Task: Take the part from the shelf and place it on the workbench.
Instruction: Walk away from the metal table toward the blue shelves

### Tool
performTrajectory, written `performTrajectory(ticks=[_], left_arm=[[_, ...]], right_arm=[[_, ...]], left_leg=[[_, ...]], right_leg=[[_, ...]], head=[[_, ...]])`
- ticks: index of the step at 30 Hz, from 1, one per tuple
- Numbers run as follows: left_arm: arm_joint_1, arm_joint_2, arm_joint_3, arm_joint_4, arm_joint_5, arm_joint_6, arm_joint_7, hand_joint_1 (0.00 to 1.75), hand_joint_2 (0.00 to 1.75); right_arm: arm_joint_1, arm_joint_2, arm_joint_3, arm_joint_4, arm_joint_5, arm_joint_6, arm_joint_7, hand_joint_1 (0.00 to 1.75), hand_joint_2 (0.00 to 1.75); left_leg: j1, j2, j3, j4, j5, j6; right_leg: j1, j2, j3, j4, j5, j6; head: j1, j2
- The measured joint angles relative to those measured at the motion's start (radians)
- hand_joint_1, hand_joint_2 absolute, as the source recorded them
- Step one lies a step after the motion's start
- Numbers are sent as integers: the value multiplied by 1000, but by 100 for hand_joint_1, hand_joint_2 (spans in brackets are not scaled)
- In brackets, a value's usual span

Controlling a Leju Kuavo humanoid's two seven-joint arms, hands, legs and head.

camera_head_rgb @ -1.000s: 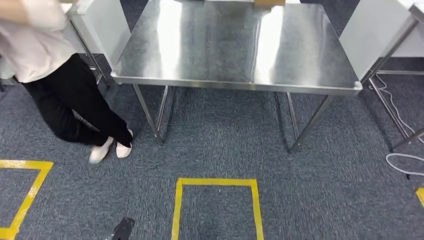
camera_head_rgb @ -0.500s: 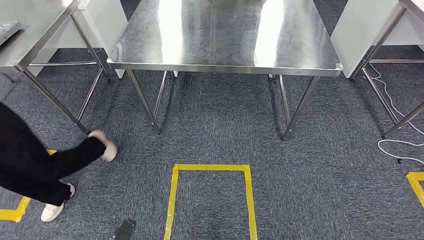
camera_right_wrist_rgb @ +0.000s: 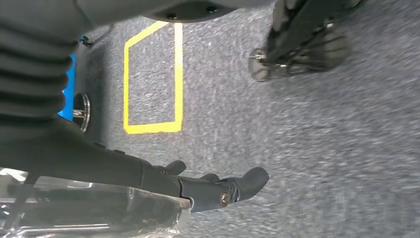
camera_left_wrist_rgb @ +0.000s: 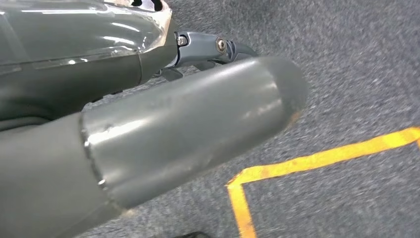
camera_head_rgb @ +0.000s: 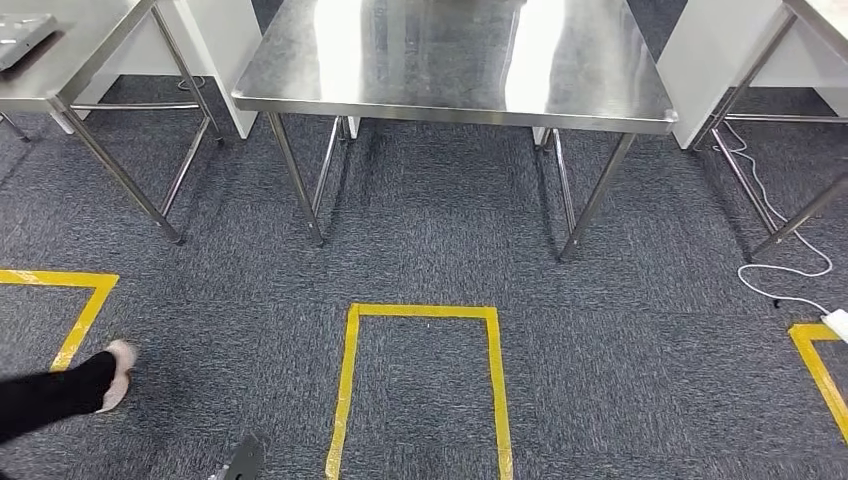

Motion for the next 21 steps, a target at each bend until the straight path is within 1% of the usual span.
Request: performTrajectory(ticks=[1, 2, 3, 4, 5, 6, 7, 8, 9, 10, 11, 12, 13, 14, 15, 16, 17, 18, 19, 20, 21], left_arm=[[-2, 0, 0, 0, -2, -2, 2, 0, 0], [-4, 0, 0, 0, -3, -3, 3, 0, 0], [-7, 1, 0, 0, -5, -4, 4, 0, 0], [-9, 1, 0, 0, -6, -4, 5, 0, 0], [-10, 1, 0, 0, -7, -5, 6, 0, 0], [-11, 1, 0, 0, -8, -6, 7, 0, 0], [-10, 2, 0, 0, -8, -6, 8, 0, 0], [-10, 3, 0, 0, -8, -7, 10, 0, 0], [-9, 3, 0, 0, -8, -7, 11, 0, 0], [-9, 3, 0, 0, -8, -8, 11, 0, 0], [-10, 3, 0, 0, -8, -8, 12, 0, 0], [-10, 3, -1, 0, -8, -8, 12, 0, 0], [-10, 3, -1, 0, -9, -8, 12, 0, 0], [-10, 3, -1, 0, -9, -8, 12, 0, 0], [-10, 3, -1, 0, -9, -8, 12, 0, 0], [-11, 3, 0, 0, -9, -8, 12, 0, 0], [-12, 4, 0, 0, -10, -8, 12, 0, 0], [-14, 5, 0, 0, -10, -8, 12, 0, 0], [-16, 6, -1, -1, -10, -7, 12, 0, 0], [-17, 7, -1, -1, -10, -7, 11, 0, 0], [-17, 6, -1, -1, -10, -7, 11, 0, 0]], right_arm=[[0, 0, 0, 0, -2, 0, 0, 0, 0], [-2, 0, 0, 0, -4, -1, 0, 0, 0], [-3, 0, 0, 0, -6, -2, 0, 0, 0], [-4, 1, 0, 0, -7, -2, 0, 0, 0], [-5, 1, 0, 0, -9, -2, 1, 0, 0], [-4, 2, 0, 0, -10, -3, 2, 0, 0], [-3, 2, 0, 0, -12, -2, 3, 0, 0], [-3, 3, 0, 0, -14, -2, 5, 0, 0], [-2, 4, 0, 0, -17, -2, 6, 0, 0], [-3, 4, -1, 0, -19, -2, 7, 0, 0], [-2, 4, -1, 0, -20, -1, 7, 0, 0], [-2, 4, -1, 0, -22, 0, 7, 0, 0], [-1, 4, -1, 0, -24, 1, 7, 0, 0], [-1, 4, -1, 0, -25, 2, 7, 0, 0], [-1, 4, -1, 0, -27, 4, 7, 0, 0], [-1, 4, -1, 0, -27, 6, 7, 0, 0], [-1, 6, -1, 0, -27, 8, 7, 0, 0], [-2, 8, -1, 0, -26, 10, 7, 0, 0], [-2, 9, -1, 0, -23, 14, 7, 0, 0], [-2, 10, -1, 0, -20, 16, 7, 0, 0], [-3, 10, -1, 0, -17, 19, 7, 0, 0]], left_leg=[[1, 1, -17, 10, 9, -6], [1, 1, -32, 22, 16, -12], [1, 0, -44, 35, 23, -19], [0, 0, -53, 43, 31, -25], [0, 0, -58, 46, 40, -30], [2, -1, -60, 45, 50, -37], [5, -3, -65, 46, 50, -42], [7, -5, -71, 56, 30, -48], [9, -8, -79, 85, -12, -54], [11, -10, -89, 127, -67, -60], [12, -10, -98, 187, -123, -65], [13, -10, -105, 252, -161, -69], [14, -11, -104, 300, -171, -70], [14, -11, -90, 324, -161, -68], [13, -12, -59, 308, -134, -64], [12, -13, -10, 254, -108, -56], [9, -15, 49, 178, -100, -45], [6, -16, 105, 97, -105, -36], [2, -17, 144, 38, -116, -29], [-2, -17, 163, 3, -125, -22], [-6, -17, 166, -9, -123, -18]], right_leg=[[-5, 0, 47, -54, 22, 11], [-8, 0, 102, -129, 25, 16], [-7, 1, 150, -204, 11, 9], [-4, 1, 180, -257, -8, -1], [1, 2, 192, -285, -21, -12], [2, 2, 186, -292, -21, -27], [1, 0, 178, -290, -12, -38], [-2, -2, 167, -289, -1, -51], [-5, -4, 154, -289, 12, -63], [-4, -5, 140, -288, 25, -71], [-2, -6, 126, -287, 38, -75], [0, -6, 110, -285, 52, -76], [2, -6, 93, -281, 65, -76], [4, -6, 75, -277, 78, -75], [6, -6, 57, -273, 89, -74], [8, -5, 42, -270, 99, -72], [10, -5, 32, -268, 108, -70], [11, -4, 25, -267, 117, -66], [11, -5, 21, -267, 126, -60], [10, -6, 18, -269, 137, -53], [8, -6, 16, -272, 146, -46]], head=[[1, 0], [2, 0], [2, 0], [2, 0], [2, 0], [1, 0], [1, 0], [-1, 0], [-3, 0], [-5, 0], [-7, 0], [-8, 0], [-7, 0], [-8, 0], [-8, 0], [-8, 0], [-8, 0], [-8, 0], [-7, 0], [-8, 0], [-8, 0]])
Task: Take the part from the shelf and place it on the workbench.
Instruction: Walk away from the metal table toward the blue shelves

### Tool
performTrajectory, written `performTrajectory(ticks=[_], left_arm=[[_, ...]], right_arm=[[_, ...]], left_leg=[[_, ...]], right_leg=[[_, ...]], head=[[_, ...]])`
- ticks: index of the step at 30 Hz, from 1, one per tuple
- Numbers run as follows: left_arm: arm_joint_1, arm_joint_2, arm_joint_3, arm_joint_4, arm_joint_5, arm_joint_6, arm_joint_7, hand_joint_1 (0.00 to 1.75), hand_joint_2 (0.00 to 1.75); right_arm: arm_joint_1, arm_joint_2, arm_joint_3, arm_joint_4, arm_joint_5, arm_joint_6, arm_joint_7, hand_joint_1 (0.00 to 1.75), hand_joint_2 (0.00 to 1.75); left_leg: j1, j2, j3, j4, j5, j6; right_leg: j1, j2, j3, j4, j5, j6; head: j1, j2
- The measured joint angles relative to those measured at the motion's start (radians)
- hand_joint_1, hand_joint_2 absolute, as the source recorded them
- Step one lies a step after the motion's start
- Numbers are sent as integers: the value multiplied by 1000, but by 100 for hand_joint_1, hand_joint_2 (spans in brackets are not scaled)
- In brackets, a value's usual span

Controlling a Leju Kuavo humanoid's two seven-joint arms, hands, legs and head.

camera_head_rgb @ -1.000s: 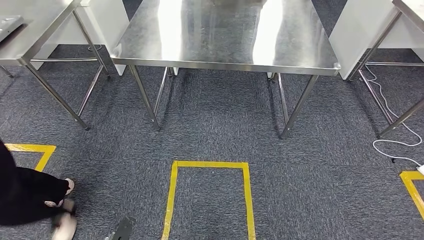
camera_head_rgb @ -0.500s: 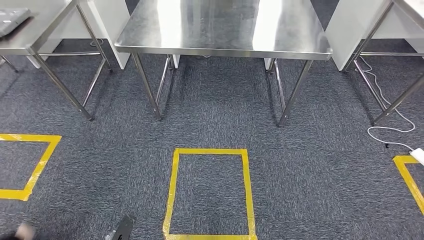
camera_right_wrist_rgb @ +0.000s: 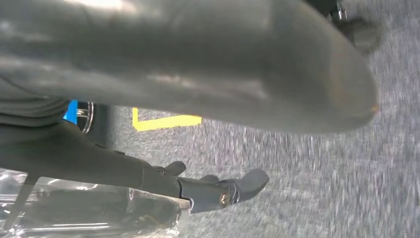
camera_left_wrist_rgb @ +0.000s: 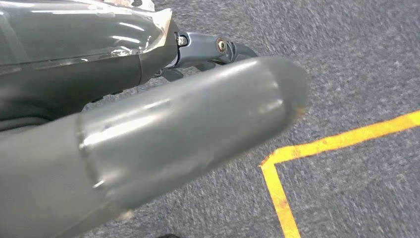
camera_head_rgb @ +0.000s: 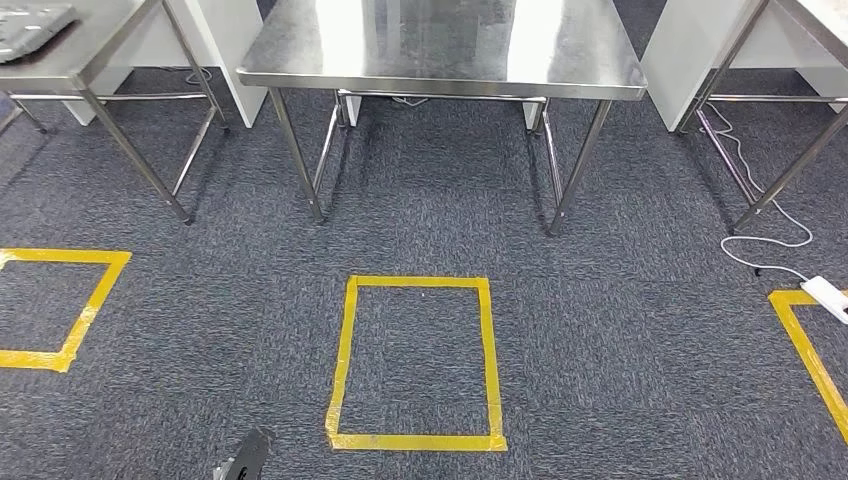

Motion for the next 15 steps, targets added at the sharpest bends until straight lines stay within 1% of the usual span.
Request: performTrajectory(ticks=[2, 5, 6, 7, 8, 9, 10, 11, 12, 13, 14, 15], left_arm=[[0, 0, 0, 0, 0, 0, 0, 0, 0], [0, 0, 0, 0, 0, 0, 0, 0, 0], [0, -1, 0, 0, 0, 0, 0, 0, 0], [0, -1, 0, 0, 0, 0, 0, 0, 0], [-1, -3, 0, 0, 0, 0, 0, 0, 0], [-1, -4, 1, 0, 1, 0, 0, 0, 0], [-1, -5, 1, 0, 1, 0, 0, 0, 0], [-1, -5, 1, 0, 1, 0, -1, 0, 0], [-1, -5, 1, 0, 1, 0, -1, 0, 0], [-1, -5, 1, 0, 1, 1, -2, 0, 0], [-1, -4, 1, 0, 1, 2, -3, 0, 0], [0, -4, 1, 0, 1, 2, -3, 0, 0]], right_arm=[[0, 0, 0, 0, 3, 2, 0, 0, 0], [0, 0, 0, 0, 3, 2, 0, 0, 0], [1, 0, 0, 0, 4, 2, 0, 0, 0], [1, 0, 0, 0, 4, 2, 1, 0, 0], [2, -2, 0, 0, 6, 2, 0, 0, 0], [2, -4, 0, 0, 7, 3, 0, 0, 0], [2, -6, 1, 0, 8, 4, 0, 0, 0], [1, -7, 1, 0, 11, 6, -1, 0, 0], [1, -8, 2, 0, 13, 8, -1, 0, 0], [0, -8, 3, 0, 17, 11, -1, 0, 0], [0, -9, 5, 0, 22, 12, -2, 0, 44], [1, -9, 7, 0, 27, 13, -3, 0, 87]], left_leg=[[-5, 0, -6, 1, 9, 7], [-6, 0, -9, -1, 12, 9], [-3, 3, -14, -7, 22, 11], [-2, 6, -35, -14, 44, 16], [1, 10, -73, -17, 80, 18], [5, 14, -116, -17, 117, 18], [6, 16, -161, -6, 148, 14], [7, 17, -196, 8, 167, 6], [7, 17, -215, 22, 174, -1], [6, 17, -228, 34, 182, -7], [4, 17, -237, 41, 191, -11], [4, 17, -243, 44, 201, -13]], right_leg=[[-3, 0, -2, -4, 12, 7], [-3, 0, -3, -6, 15, 9], [-1, 0, -6, -3, 11, 9], [-2, 1, -23, 46, -39, 5], [-5, 2, -31, 119, -75, 15], [-9, 4, -24, 176, -102, 28], [-15, 4, 1, 208, -124, 41], [-19, 5, 57, 168, -111, 56], [-17, 6, 112, 88, -119, 54], [-14, 6, 148, 27, -137, 46], [-11, 7, 166, -11, -154, 36], [-9, 7, 166, -23, -158, 26]], head=[[-2, 0], [-2, 0], [-2, 0], [1, 0], [3, 0], [6, 0], [8, 0], [9, 0], [9, 0], [9, 0], [9, 0], [7, 0]])
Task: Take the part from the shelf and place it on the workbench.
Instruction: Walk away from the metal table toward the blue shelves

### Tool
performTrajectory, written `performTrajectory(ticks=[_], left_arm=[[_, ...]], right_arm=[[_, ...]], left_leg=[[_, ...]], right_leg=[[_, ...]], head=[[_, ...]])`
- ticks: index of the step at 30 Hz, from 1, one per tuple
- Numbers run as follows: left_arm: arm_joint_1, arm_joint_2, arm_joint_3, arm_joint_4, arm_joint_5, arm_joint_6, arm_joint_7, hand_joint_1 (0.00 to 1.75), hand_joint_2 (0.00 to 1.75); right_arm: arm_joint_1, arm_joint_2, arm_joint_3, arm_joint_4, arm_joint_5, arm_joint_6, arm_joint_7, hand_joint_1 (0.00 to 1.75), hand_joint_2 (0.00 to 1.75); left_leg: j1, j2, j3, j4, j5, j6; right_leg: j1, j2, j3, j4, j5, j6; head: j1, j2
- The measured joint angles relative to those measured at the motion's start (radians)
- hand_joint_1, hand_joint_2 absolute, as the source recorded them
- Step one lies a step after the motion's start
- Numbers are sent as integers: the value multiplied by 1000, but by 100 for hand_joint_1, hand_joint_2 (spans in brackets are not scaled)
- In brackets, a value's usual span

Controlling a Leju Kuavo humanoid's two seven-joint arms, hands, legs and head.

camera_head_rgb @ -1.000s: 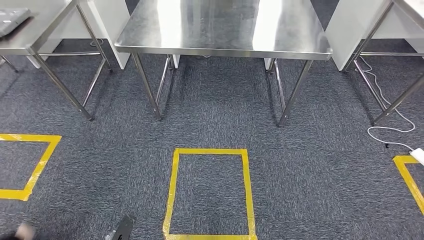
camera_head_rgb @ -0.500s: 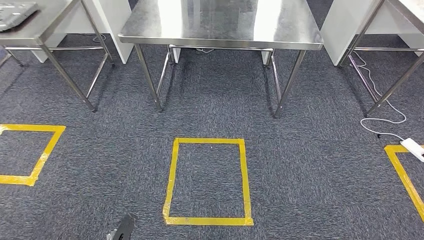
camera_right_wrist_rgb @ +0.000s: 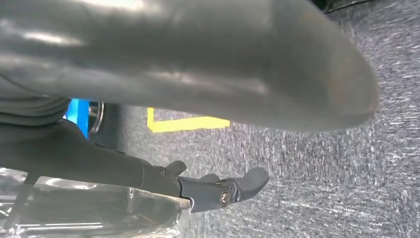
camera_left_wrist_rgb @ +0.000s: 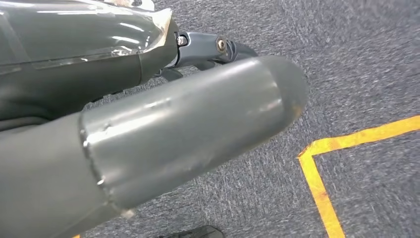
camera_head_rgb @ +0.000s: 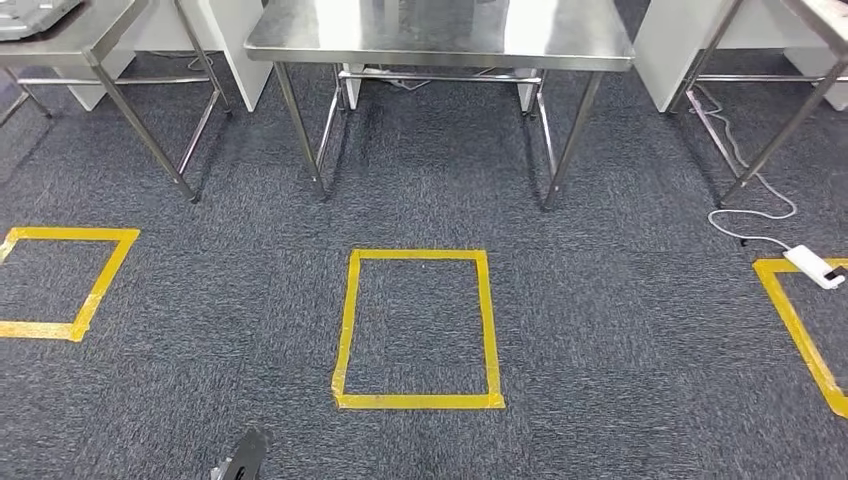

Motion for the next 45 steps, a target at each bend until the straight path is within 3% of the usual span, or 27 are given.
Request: performTrajectory(ticks=[2, 3, 5, 6, 7, 9, 11, 13, 14, 16, 18, 21, 23, 24, 26, 28, 29, 31, 33, 35, 37, 38, 39, 41, 42, 43, 45], left_arm=[[5, 2, 0, 0, 2, 1, -2, 0, 0], [8, 3, 0, 0, 3, 2, -5, 0, 0], [12, 3, 0, 1, 4, 6, -12, 0, 0], [12, 3, 0, 1, 5, 8, -14, 0, 0], [13, 3, 0, 1, 5, 9, -15, 0, 0], [13, 4, 0, 1, 5, 10, -15, 0, 0], [13, 4, 0, 0, 5, 10, -16, 0, 0], [14, 4, 0, 0, 4, 10, -17, 0, 0], [14, 4, 0, 0, 3, 10, -18, 0, 0], [14, 4, 0, 0, 2, 10, -18, 0, 0], [14, 1, 0, 0, 1, 10, -18, 0, 0], [16, 0, 1, 1, 0, 10, -14, 0, 0], [16, 0, 1, 1, -1, 9, -12, 0, 0], [16, 0, 1, 1, -2, 9, -11, 0, 0], [16, -1, 1, 1, -3, 9, -9, 0, 0], [15, -1, 1, 1, -6, 9, -7, 0, 0], [14, -1, 1, 1, -7, 9, -6, 0, 0], [12, -2, 1, 1, -10, 9, -5, 0, 0], [11, -3, 1, 0, -10, 9, -5, 0, 0], [12, -2, 0, 1, -10, 9, -5, 0, 0], [15, -1, 0, 1, -10, 9, -4, 0, 0], [16, 0, 0, 1, -10, 9, -4, 0, 0], [16, 0, 0, 1, -10, 9, -4, 0, 0], [16, 0, 0, 1, -10, 9, -4, 0, 0], [16, 1, 0, 1, -10, 9, -4, 0, 0], [17, 1, 0, 1, -10, 9, -4, 0, 0], [17, 1, 0, 1, -11, 9, -4, 0, 0]], right_arm=[[3, 0, 5, 0, 10, 2, -2, 0, 175], [3, 0, 8, 0, 14, 3, -3, 0, 175], [3, -1, 14, 0, 19, 5, -4, 0, 175], [4, -2, 17, 0, 18, 6, -5, 0, 175], [4, -2, 19, 0, 15, 6, -7, 0, 175], [5, -2, 20, 0, 6, 7, -8, 0, 87], [6, -2, 20, 0, 2, 7, -9, 0, 0], [2, -2, 20, 0, 0, 7, -9, 0, 0], [0, -2, 20, 0, -1, 7, -10, 0, 0], [-1, -2, 20, 0, -2, 7, -10, 0, 0], [2, -5, 20, 0, -1, 8, -8, 0, 0], [5, -7, 20, 0, 0, 12, -4, 0, 0], [6, -7, 20, 0, 1, 16, -3, 0, 0], [7, -7, 20, 0, 0, 18, -2, 0, 0], [8, -10, 20, 0, 0, 19, 1, 0, 0], [5, -11, 20, 0, -1, 19, 2, 0, 0], [5, -12, 20, 0, -1, 19, 3, 0, 0], [6, -13, 20, 0, -1, 19, 3, 0, 0], [9, -12, 20, 0, -1, 19, 5, 0, 0], [8, -11, 20, 0, -1, 19, 6, 0, 0], [7, -10, 20, 0, -1, 19, 5, 0, 0], [8, -10, 20, 0, -1, 19, 5, 0, 0], [10, -10, 20, 0, -1, 19, 5, 0, 0], [11, -9, 20, 0, -1, 19, 5, 0, 0], [10, -8, 20, 0, -1, 19, 5, 0, 0], [8, -8, 20, 0, -1, 19, 5, 0, 0], [6, -8, 20, 0, -1, 19, 5, 0, 0]], left_leg=[[4, -2, -11, 8, -3, -5], [7, -3, -21, 32, -35, -11], [11, -6, -48, 129, -142, -23], [12, -7, -61, 199, -190, -27], [14, -7, -69, 259, -211, -30], [17, -7, -46, 302, -188, -30], [20, -24, 49, 198, -146, -24], [20, -60, 157, 49, -152, -16], [19, -71, 186, 1, -164, -12], [15, -60, 190, -26, -171, -3], [13, -40, 181, -34, -157, 15], [6, -7, 160, -38, -136, 34], [-2, 14, 147, -36, -128, 38], [-6, 24, 144, -35, -125, 39], [-12, 43, 141, -32, -123, 38], [-18, 60, 140, -24, -125, 34], [-21, 67, 139, -20, -126, 31], [-22, 81, 138, -18, -126, 24], [-18, 57, 129, 3, -145, 9], [-9, 11, 95, 86, -205, -6], [1, -6, 42, 215, -270, -16], [7, -8, 25, 258, -282, -20], [13, -9, 25, 264, -272, -24], [25, -24, 78, 161, -205, -29], [31, -51, 110, 95, -177, -31], [35, -75, 134, 41, -158, -32], [34, -103, 146, 4, -156, -29]], right_leg=[[-6, -4, -21, 7, 13, -18], [-9, -5, -33, 8, 22, -28], [-10, -7, -61, 9, 45, -42], [-10, -8, -77, 10, 59, -44], [-10, -9, -91, 10, 71, -44], [-10, -8, -115, 12, 93, -38], [-11, 0, -132, 13, 111, -29], [-9, 10, -143, 14, 126, -16], [-8, 14, -149, 14, 134, -9], [-3, 26, -161, 12, 150, 7], [-1, 28, -186, 37, 138, 13], [0, 15, -264, 214, 40, -2], [0, 12, -289, 308, -1, 0], [0, 11, -273, 302, 1, 4], [5, -14, -182, 177, 36, 12], [16, -51, -99, 41, 68, 2], [21, -61, -85, 10, 74, -7], [21, -46, -88, 1, 80, -22], [10, -30, -90, -2, 89, -36], [2, -14, -92, -4, 99, -48], [2, 5, -100, -1, 104, -51], [2, 17, -103, 0, 106, -51], [1, 29, -105, 3, 107, -50], [-2, 55, -107, 10, 108, -49], [-2, 67, -109, 13, 108, -45], [-1, 79, -114, 17, 110, -40], [-1, 101, -130, 18, 117, -22]], head=[[0, 0], [-1, 0], [-5, 0], [-6, 0], [-7, 0], [-8, 0], [-8, 0], [-8, 0], [-9, 0], [-9, 0], [-8, 0], [1, 0], [3, 0], [3, 0], [3, 0], [2, 0], [2, 0], [1, 0], [0, 0], [-3, 0], [-4, 0], [-4, 0], [-4, 0], [-4, 0], [-4, 0], [-4, 0], [-4, 0]])
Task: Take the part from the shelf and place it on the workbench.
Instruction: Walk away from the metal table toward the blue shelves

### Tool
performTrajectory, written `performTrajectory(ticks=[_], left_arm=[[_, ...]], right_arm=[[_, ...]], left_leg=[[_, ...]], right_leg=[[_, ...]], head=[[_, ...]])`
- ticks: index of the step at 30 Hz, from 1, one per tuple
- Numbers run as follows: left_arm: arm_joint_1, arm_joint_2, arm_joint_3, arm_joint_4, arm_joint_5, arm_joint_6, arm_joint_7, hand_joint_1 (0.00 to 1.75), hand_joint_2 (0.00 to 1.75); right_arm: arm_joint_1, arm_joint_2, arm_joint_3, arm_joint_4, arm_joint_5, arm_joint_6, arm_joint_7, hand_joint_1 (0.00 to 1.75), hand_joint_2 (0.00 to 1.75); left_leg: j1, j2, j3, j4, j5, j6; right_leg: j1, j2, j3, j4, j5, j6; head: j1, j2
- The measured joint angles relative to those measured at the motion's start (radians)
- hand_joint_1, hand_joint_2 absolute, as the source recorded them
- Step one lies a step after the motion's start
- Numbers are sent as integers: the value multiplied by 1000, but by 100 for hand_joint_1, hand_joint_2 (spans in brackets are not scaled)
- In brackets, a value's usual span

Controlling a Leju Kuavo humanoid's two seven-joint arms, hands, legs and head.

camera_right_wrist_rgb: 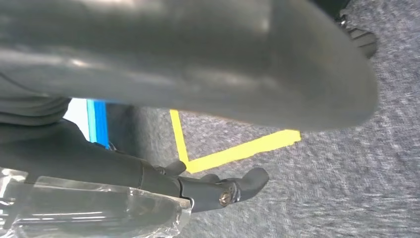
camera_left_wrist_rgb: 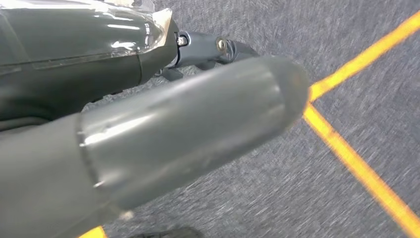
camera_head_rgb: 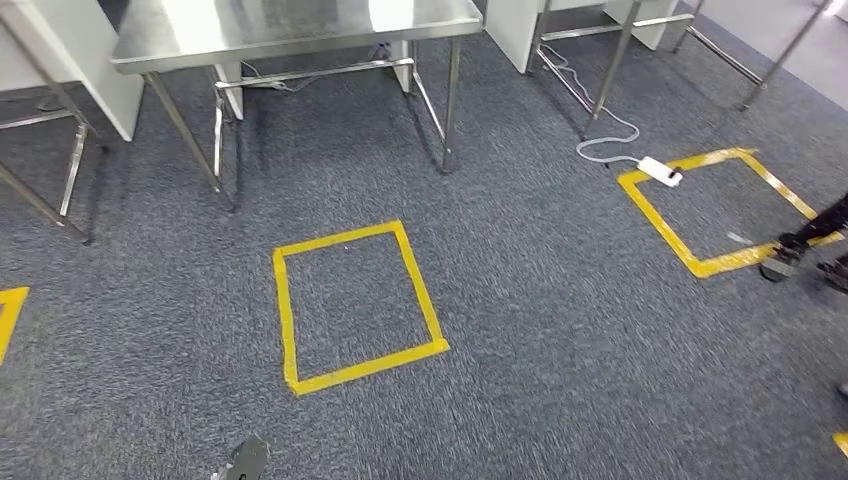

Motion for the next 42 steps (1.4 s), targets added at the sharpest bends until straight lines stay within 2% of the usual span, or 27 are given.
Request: performTrajectory(ticks=[2, 4, 6, 8, 9, 10, 12, 14, 15, 17, 19, 21, 22, 23, 24, 25, 26, 28, 30, 32, 34, 35, 37, 39, 40, 41, 42], left_arm=[[0, -1, 0, 0, -1, 0, 0, 0, 0], [-2, -2, 0, 0, -1, 1, 0, 0, 0], [-1, -2, 1, 0, -1, 2, 0, 0, 0], [1, -2, 1, 0, -1, 2, 0, 0, 0], [1, -2, 1, 0, -1, 2, 0, 0, 0], [0, -2, 1, 0, -1, 2, 0, 0, 0], [-1, -2, 1, 0, -1, 2, 0, 0, 0], [-1, -2, 1, 0, -1, 2, 0, 0, 0], [-1, -2, 1, 0, -1, 3, 0, 0, 0], [-3, -2, 1, 0, 0, 4, -1, 0, 0], [-3, -2, 1, 0, 2, 2, -5, 0, 0], [1, -1, 1, 0, 5, -4, -14, 0, 0], [5, -1, 1, 0, 7, -7, -19, 0, 0], [10, -1, 1, 0, 7, -9, -21, 0, 0], [13, -1, 1, 1, 7, -8, -22, 0, 0], [15, -1, 2, 1, 7, -5, -21, 0, 0], [16, -1, 2, 1, 8, -2, -21, 0, 0], [17, -1, 3, 1, 9, 6, -20, 0, 0], [19, -1, 4, 1, 9, 12, -20, 0, 0], [19, -3, 5, 1, 10, 16, -20, 0, 0], [19, -6, 7, 1, 11, 18, -20, 0, 0], [20, -7, 8, 1, 11, 18, -20, 0, 0], [22, -7, 10, 1, 11, 19, -20, 0, 0], [24, -8, 11, 1, 11, 19, -20, 0, 0], [24, -8, 11, 1, 11, 19, -20, 0, 0], [24, -9, 12, 1, 11, 19, -20, 0, 0], [24, -9, 12, 1, 11, 19, -20, 0, 0]], right_arm=[[3, 0, 0, 0, 0, 0, 1, 0, 0], [5, -1, 0, 0, 0, 0, 3, 0, 0], [4, -1, 0, 0, 0, 0, 6, 0, 0], [4, 0, 0, 0, -1, 0, 7, 0, 0], [6, 0, 0, 0, -1, 0, 7, 0, 0], [7, 0, 0, 0, -1, 0, 6, 0, 0], [6, -1, 0, 0, -1, 0, 5, 0, 0], [3, -2, 0, 0, 0, 2, 2, 0, 0], [2, -2, 1, 0, 1, 3, 0, 0, 0], [4, -3, 1, 0, 2, 5, -1, 0, 0], [6, -3, 1, 0, 4, 7, -1, 0, 0], [6, -4, 2, 0, 6, 11, -1, 0, 0], [6, -4, 3, 0, 6, 14, -1, 0, 0], [6, -5, 4, 0, 7, 17, 0, 0, 0], [8, -5, 6, 0, 7, 19, 0, 0, 0], [9, -5, 7, 0, 7, 20, 1, 0, 0], [9, -5, 8, 0, 8, 21, 2, 0, 0], [8, -6, 10, 0, 10, 22, 2, 0, 0], [7, -6, 11, 0, 13, 22, -1, 0, 0], [9, -8, 12, 0, 14, 22, -3, 0, 0], [13, -10, 13, 0, 14, 22, -3, 0, 0], [13, -10, 13, 0, 14, 22, -3, 0, 0], [11, -10, 15, 0, 14, 23, -3, 0, 0], [12, -10, 16, 0, 14, 23, -3, 0, 0], [13, -11, 16, 0, 14, 23, -3, 0, 0], [14, -12, 16, 0, 14, 23, -3, 0, 0], [14, -13, 16, 0, 14, 23, -3, 0, 0]], left_leg=[[-4, 21, -3, -7, 8, 13], [-5, 49, -4, -20, 20, 33], [-9, 81, -8, -27, 27, 45], [-14, 112, -13, -26, 29, 48], [-16, 127, -14, -26, 29, 48], [-17, 140, -14, -26, 30, 48], [-19, 162, -12, -24, 29, 45], [-26, 182, -11, -18, 26, 37], [-29, 190, -10, -16, 24, 32], [-29, 208, -8, -16, 23, 23], [-23, 180, -17, 12, -5, 11], [-16, 120, -64, 125, -77, 1], [-14, 102, -96, 198, -112, -2], [-13, 93, -124, 259, -133, -5], [-11, 90, -137, 286, -134, -8], [-8, 89, -130, 269, -111, -9], [-5, 84, -106, 215, -74, -9], [4, 42, -43, 75, -8, -7], [6, 8, -16, 9, 8, -3], [0, 21, -17, 2, 9, 8], [-2, 47, -16, -11, 21, 28], [-1, 62, -15, -18, 25, 35], [-4, 92, -17, -21, 28, 42], [-8, 122, -19, -20, 28, 42], [-9, 135, -19, -20, 28, 41], [-9, 147, -18, -19, 27, 40], [-10, 158, -16, -18, 26, 38]], right_leg=[[-1, 17, -17, -1, 8, 18], [2, -14, -45, 37, -13, 21], [5, -67, -105, 160, -74, 13], [3, -86, -160, 288, -124, 14], [3, -89, -160, 304, -128, 19], [2, -93, -136, 274, -116, 27], [3, -127, -43, 126, -71, 36], [10, -164, 21, 14, -39, 30], [14, -172, 29, -6, -33, 25], [13, -151, 20, -9, -28, 14], [3, -130, 21, -13, -20, -2], [-5, -109, 21, -14, -11, -16], [-4, -98, 18, -13, -8, -21], [-4, -86, 17, -13, -7, -22], [-3, -73, 16, -12, -7, -22], [-3, -59, 16, -10, -6, -23], [-4, -45, 16, -7, -6, -22], [-2, -19, 12, 2, -8, -18], [1, 2, -1, 7, -6, -4], [1, 22, -17, 4, 2, 15], [1, 1, -36, 25, -8, 22], [3, -25, -56, 63, -29, 20], [1, -75, -118, 194, -92, 12], [-2, -88, -161, 296, -129, 19], [-3, -92, -153, 292, -125, 27], [-5, -98, -123, 245, -106, 36], [-7, -117, -74, 165, -80, 45]], head=[[0, 0], [3, 0], [8, 0], [9, 0], [9, 0], [10, 0], [10, 0], [10, 0], [9, 0], [7, 0], [6, 0], [3, 0], [3, 0], [3, 0], [3, 0], [3, 0], [3, 0], [3, 0], [4, 0], [4, 0], [6, 0], [8, 0], [11, 0], [11, 0], [11, 0], [11, 0], [11, 0]])
